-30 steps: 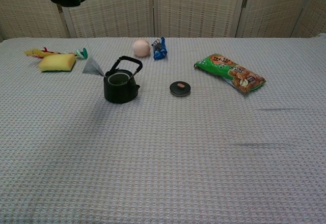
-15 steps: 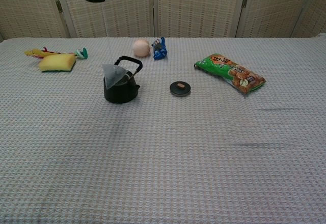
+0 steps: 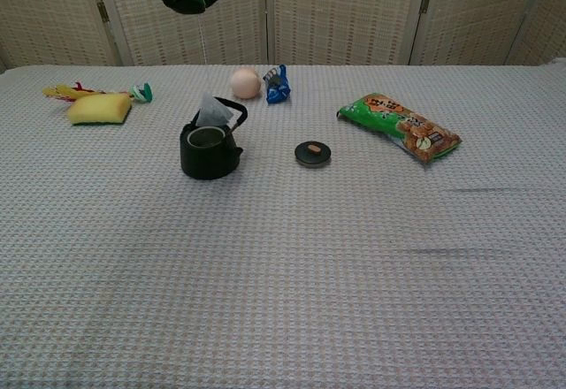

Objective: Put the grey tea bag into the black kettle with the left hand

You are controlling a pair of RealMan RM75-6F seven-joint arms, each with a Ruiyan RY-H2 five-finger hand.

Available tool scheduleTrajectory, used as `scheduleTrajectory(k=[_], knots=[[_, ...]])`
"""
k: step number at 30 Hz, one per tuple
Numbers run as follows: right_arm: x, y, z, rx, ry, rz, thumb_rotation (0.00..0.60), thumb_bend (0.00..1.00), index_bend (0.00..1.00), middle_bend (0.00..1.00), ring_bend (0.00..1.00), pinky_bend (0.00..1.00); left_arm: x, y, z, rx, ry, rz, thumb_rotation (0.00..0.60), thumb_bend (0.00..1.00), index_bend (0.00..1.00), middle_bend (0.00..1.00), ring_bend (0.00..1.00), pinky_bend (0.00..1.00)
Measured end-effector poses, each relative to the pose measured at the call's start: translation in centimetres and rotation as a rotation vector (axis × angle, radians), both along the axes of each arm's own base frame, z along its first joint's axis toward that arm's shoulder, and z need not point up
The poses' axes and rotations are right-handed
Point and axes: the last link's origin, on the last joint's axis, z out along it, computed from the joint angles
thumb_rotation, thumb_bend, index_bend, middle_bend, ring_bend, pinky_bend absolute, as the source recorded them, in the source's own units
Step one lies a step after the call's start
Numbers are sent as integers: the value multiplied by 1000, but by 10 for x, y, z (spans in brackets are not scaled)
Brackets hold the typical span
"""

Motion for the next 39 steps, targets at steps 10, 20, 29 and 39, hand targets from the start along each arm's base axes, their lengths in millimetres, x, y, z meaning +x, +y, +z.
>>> scheduleTrajectory(k=[10,20,29,39], knots=[[-2,-2,2,-14,2,-16,600,117,0,0,0,0,-16,19,-16,-34,-4,19,600,469,593,1000,981,1000],[-3,-5,2,-16,5,-27,600,117,0,0,0,0,-20,23,-15,-39,-6,16,600,469,594,1000,981,1000],[-5,-8,1,-19,9,-44,600,117,0,0,0,0,-19,29,-5,-18,-4,12,600,469,595,1000,981,1000],[-6,-10,0,-22,15,-57,600,117,0,0,0,0,-26,35,-2,-18,-9,34,600,469,595,1000,981,1000]])
